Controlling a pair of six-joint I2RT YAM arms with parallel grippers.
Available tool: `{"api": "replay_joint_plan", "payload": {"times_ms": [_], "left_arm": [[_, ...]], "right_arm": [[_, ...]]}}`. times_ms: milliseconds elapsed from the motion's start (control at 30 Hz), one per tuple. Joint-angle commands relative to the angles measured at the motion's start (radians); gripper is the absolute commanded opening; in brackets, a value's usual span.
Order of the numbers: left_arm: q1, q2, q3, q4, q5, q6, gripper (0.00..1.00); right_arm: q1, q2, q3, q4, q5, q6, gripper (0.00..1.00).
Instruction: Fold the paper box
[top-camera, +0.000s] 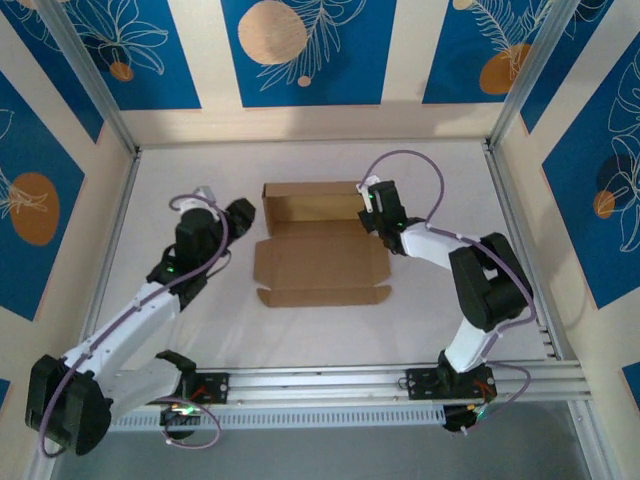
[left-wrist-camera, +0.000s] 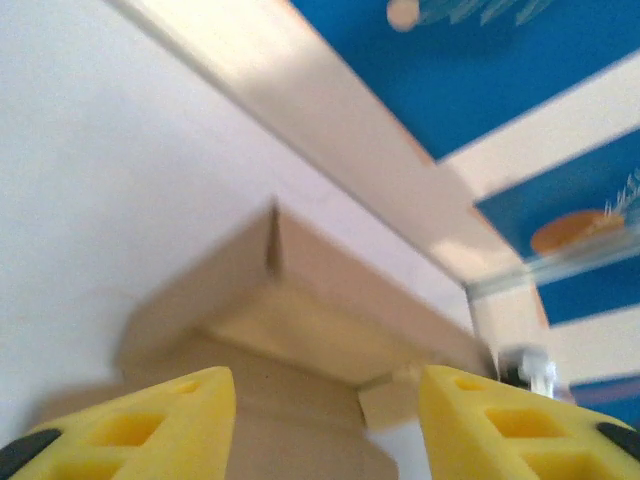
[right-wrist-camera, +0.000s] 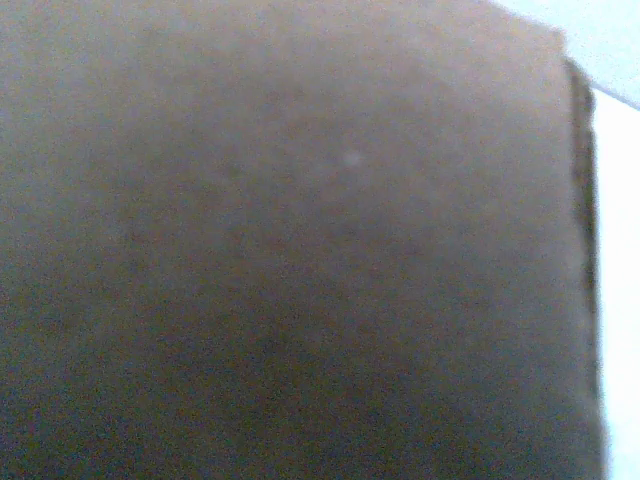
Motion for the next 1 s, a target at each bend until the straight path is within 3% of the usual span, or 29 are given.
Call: {"api": "replay_joint_plan", "payload": {"times_ms": [0, 167, 333, 400, 567, 733, 967], "left_arm": [[0.076, 0.018, 0.053, -0.095, 0.058, 0.108, 0.57], [0.161, 0.159, 0.061, -0.058, 0.087, 0.077, 0.60], [0.150, 0.408, 0.024, 0.205, 0.311, -0.071, 0.48], [0.115, 0.467, 0.013, 0.278, 0.347, -0.109, 0.45], [0.015, 0.482, -0.013, 0.337, 0.347, -0.106, 0.43], [-0.042, 0.488, -0.056, 0.433, 0.369, -0.174, 0.40], [-0.115, 0.508, -0.082, 0.519, 0.366, -0.227, 0.37]], "right_arm": [[-0.039, -0.078, -0.068, 0.051, -0.182, -0.100, 0.00], [-0.101, -0.155, -0.130, 0.078, -0.376, -0.116, 0.00], [-0.145, -0.185, -0.154, 0.077, -0.516, -0.106, 0.00], [-0.147, -0.182, -0.151, 0.064, -0.525, -0.113, 0.00], [-0.114, -0.136, -0.111, 0.021, -0.419, -0.110, 0.00], [-0.048, -0.070, -0.069, 0.019, -0.175, -0.103, 0.00], [-0.004, -0.011, -0.033, 0.027, 0.023, -0.053, 0.00]]}}
